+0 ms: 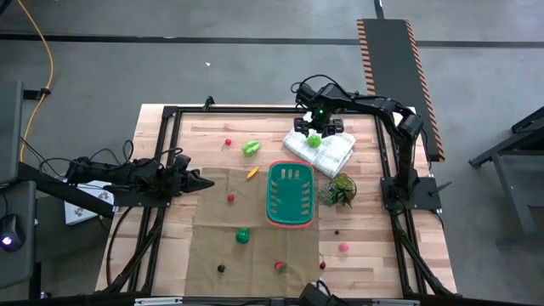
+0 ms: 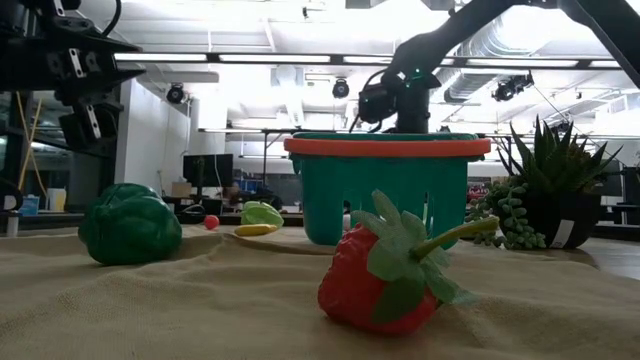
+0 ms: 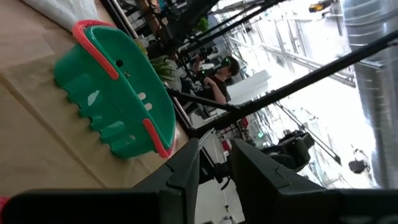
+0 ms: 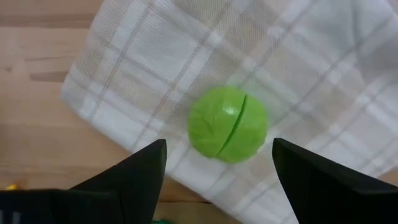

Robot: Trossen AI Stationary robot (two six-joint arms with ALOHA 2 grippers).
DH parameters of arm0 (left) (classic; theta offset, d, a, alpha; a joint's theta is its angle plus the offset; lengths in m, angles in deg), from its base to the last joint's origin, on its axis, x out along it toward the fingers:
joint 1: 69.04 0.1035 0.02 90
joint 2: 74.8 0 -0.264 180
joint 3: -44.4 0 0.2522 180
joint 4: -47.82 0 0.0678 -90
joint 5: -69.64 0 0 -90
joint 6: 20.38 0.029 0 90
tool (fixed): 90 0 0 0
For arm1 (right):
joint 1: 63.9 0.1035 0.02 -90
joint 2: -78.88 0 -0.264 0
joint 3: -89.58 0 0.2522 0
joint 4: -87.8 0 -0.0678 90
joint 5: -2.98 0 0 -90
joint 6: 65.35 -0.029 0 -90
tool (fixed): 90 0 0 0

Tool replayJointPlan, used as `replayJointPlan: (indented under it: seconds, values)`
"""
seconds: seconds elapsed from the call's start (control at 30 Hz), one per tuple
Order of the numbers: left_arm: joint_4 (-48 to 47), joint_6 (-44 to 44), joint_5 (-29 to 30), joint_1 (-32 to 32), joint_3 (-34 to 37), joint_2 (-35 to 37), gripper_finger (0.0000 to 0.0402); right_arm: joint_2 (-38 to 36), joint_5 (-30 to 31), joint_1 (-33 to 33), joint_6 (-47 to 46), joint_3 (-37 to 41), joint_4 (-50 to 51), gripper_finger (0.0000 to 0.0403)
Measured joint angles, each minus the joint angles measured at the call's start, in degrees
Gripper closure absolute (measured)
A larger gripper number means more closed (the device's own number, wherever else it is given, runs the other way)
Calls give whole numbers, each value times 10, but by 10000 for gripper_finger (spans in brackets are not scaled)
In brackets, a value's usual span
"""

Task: Pick and placing Produce into tupperware
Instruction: Put the green cabbage into the blue basket

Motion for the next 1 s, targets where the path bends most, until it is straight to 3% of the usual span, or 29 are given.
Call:
replayJointPlan:
  seconds: [0.2, 0.5, 1.0]
  values:
    - [-3, 1, -8, 0, 0, 0, 318, 0, -4, 2, -41, 0, 11, 119]
    - [-1, 1, 6, 0, 0, 0, 318, 0, 3, 5, -29, 0, 64, 119]
    - [1, 5, 9, 0, 0, 0, 318, 0, 27, 21, -156, 0, -2, 119]
